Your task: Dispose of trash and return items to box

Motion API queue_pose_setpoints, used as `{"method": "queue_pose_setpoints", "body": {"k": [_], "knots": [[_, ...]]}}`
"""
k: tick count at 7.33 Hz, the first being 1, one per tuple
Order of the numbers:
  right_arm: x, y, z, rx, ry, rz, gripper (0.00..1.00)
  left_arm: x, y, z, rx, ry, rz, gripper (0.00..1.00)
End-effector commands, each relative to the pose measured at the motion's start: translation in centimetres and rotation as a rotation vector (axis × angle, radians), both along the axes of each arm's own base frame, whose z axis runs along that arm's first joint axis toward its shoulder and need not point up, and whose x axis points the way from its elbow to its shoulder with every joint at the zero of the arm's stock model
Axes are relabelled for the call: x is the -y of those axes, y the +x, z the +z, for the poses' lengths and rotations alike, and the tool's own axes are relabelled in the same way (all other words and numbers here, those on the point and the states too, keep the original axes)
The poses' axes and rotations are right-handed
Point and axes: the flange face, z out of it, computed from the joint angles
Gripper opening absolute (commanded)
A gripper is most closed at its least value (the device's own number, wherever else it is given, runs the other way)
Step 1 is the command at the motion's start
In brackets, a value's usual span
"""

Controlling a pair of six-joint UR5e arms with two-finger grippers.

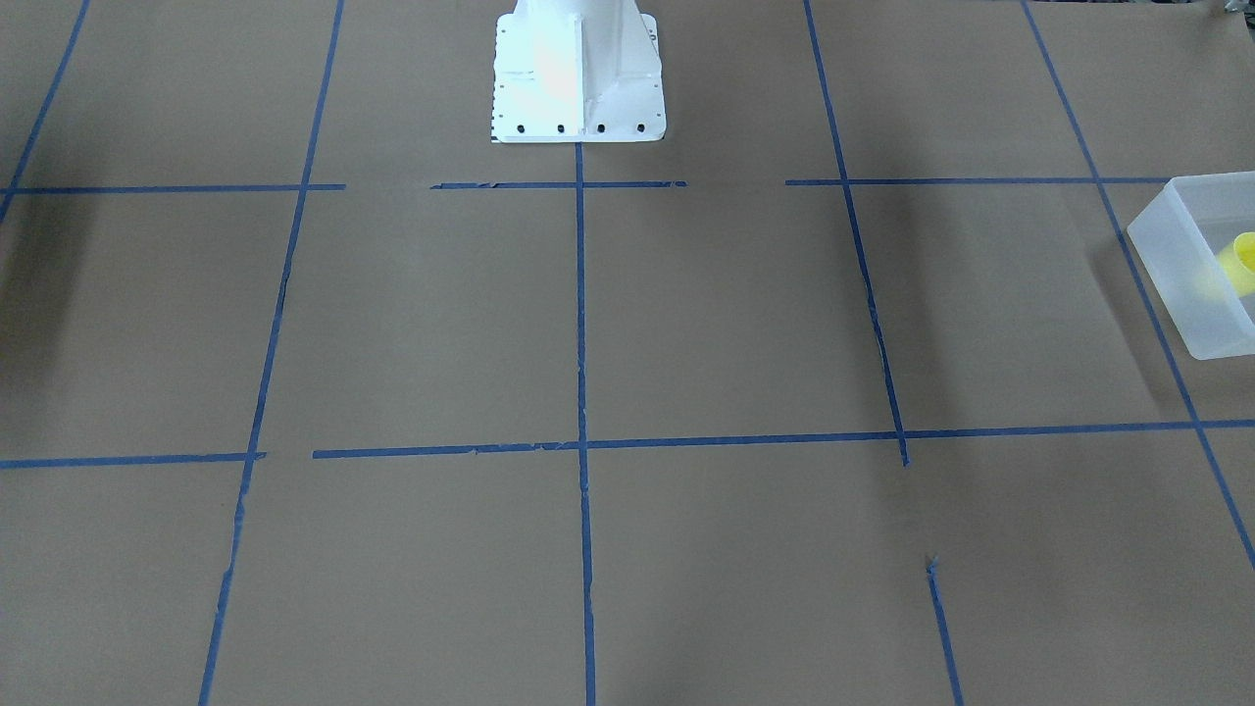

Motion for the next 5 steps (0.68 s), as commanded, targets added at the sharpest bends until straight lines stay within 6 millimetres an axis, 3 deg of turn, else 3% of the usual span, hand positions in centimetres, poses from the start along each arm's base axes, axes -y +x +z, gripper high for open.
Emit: {"method": "queue_pose_setpoints", "body": {"k": [1, 5], "knots": [[0.00, 0.00, 0.02, 0.000, 0.000, 0.000, 1.00, 0.06, 0.01, -0.08, 0.000, 0.002, 0.000, 1.00], [0.07, 0.00, -0.05, 0.000, 0.001, 0.000, 1.00, 0.59, -0.07, -0.42, 0.002, 0.009, -0.002, 1.00]]}}
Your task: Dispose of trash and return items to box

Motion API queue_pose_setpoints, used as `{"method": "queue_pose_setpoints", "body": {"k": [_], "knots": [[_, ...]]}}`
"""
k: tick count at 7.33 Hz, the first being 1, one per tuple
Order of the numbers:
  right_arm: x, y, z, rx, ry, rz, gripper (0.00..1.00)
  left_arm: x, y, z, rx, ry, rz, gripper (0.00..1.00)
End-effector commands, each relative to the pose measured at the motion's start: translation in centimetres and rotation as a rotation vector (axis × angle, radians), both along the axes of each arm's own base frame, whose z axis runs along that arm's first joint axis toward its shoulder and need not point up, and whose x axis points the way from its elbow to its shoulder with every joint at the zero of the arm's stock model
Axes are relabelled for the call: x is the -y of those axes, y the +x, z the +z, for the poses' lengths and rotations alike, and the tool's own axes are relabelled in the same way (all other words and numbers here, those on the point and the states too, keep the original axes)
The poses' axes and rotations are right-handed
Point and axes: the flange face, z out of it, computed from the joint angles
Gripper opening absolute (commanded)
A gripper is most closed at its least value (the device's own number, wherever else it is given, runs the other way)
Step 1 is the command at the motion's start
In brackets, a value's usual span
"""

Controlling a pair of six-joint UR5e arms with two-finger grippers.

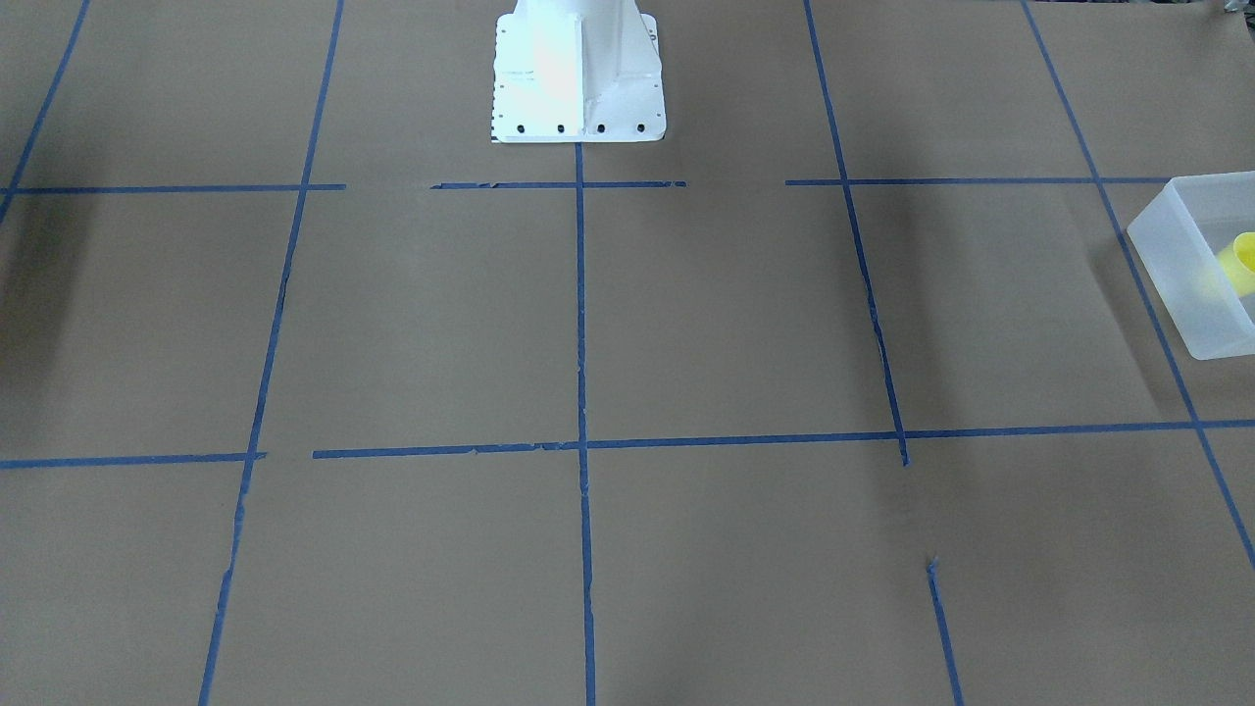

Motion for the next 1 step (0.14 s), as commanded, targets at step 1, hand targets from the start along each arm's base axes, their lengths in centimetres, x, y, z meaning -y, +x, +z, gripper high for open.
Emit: {"method": "queue_pose_setpoints", "body": {"k": [1], "knots": [[0.00, 0.00, 0.07, 0.000, -0.001, 0.000, 1.00, 0.06, -0.02, -0.02, 0.001, 0.001, -0.001, 1.00]]}}
